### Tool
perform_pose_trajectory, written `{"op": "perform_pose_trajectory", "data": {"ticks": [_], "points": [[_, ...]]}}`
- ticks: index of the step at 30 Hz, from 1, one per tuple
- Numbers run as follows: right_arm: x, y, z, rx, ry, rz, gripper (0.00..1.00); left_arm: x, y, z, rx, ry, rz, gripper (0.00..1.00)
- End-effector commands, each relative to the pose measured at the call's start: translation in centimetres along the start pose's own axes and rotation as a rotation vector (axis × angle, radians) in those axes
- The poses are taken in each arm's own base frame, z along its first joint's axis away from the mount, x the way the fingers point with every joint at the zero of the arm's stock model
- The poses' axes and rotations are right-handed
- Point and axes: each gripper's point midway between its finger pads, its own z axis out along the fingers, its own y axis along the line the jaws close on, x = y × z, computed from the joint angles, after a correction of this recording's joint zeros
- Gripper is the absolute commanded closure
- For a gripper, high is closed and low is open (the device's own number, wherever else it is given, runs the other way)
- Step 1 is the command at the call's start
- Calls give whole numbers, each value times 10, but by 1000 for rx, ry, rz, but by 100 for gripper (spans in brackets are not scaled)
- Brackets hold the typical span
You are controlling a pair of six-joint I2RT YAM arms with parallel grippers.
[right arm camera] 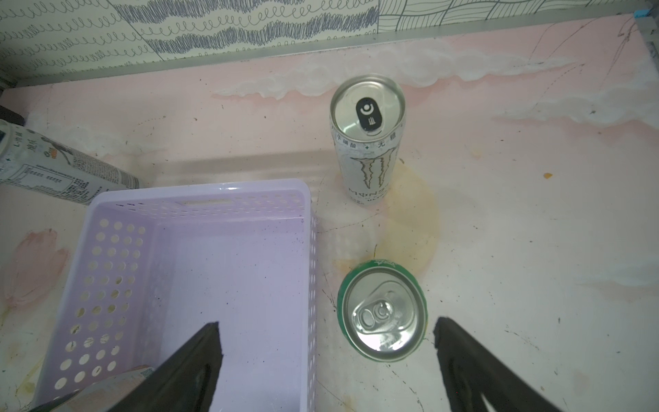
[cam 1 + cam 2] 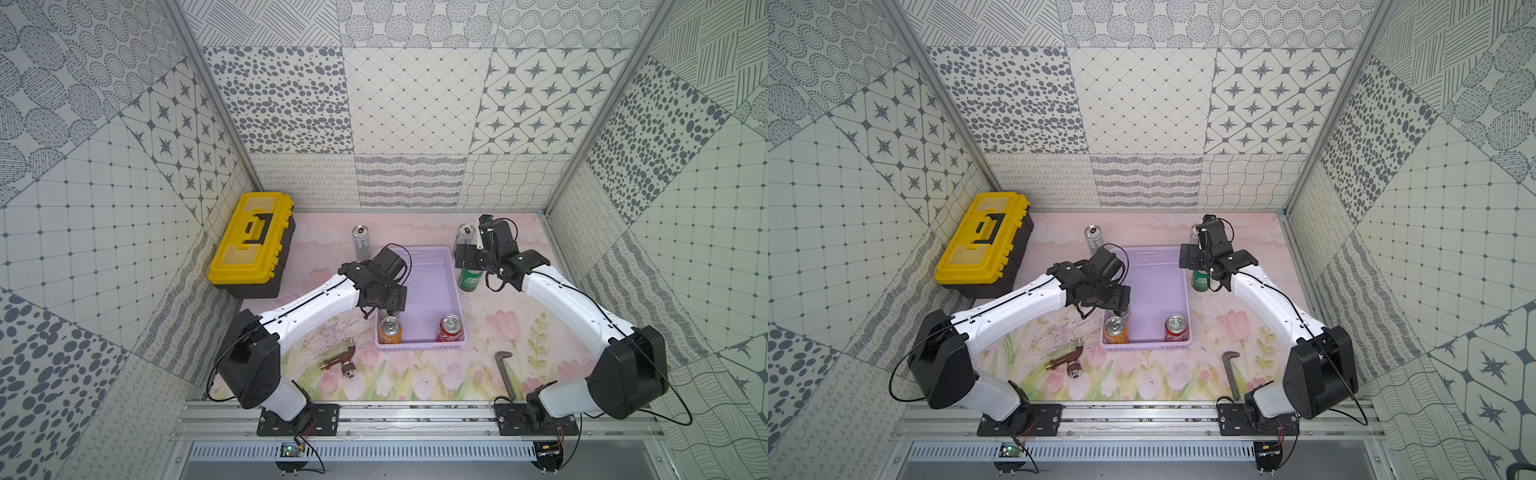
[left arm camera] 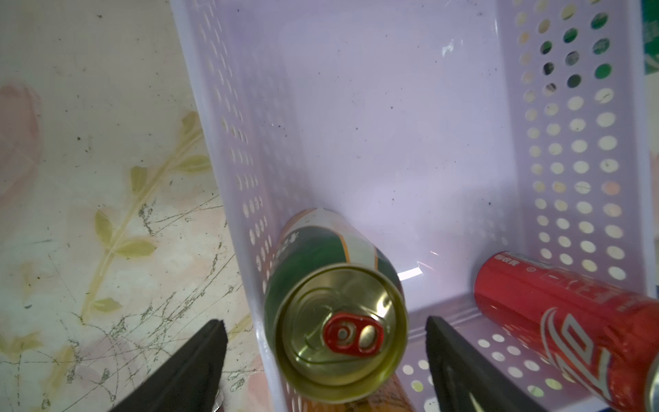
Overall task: Take out the drinks from the basket
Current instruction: Pick up the drink from the basket.
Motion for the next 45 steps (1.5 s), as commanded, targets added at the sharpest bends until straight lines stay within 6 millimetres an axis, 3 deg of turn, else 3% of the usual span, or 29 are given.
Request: {"op": "perform_pose_trajectory", "data": {"ticks": [1,19,27,31,37,45], "points": [[-11,0,-9,-8,-57,4,3,13,5,7,-36,50,18,11],[-8,-1,-7,-2,-53,5,3,10,-14,21,-2,69,48,29],[-9,-2,-6,-2,-54,7,3,1,-15,12,-8,28,53,49],[-9,-1,-6,-3,-55,8,3,-13,-16,-1,-8,-30,55,52],[-9,-1,-7,-8,-57,12,3,-55,-11,-37,10,-154,32,53],[-10,0,-8,-15,-60,15,3,-98,46,-91,-66,-320,-72,53]]}}
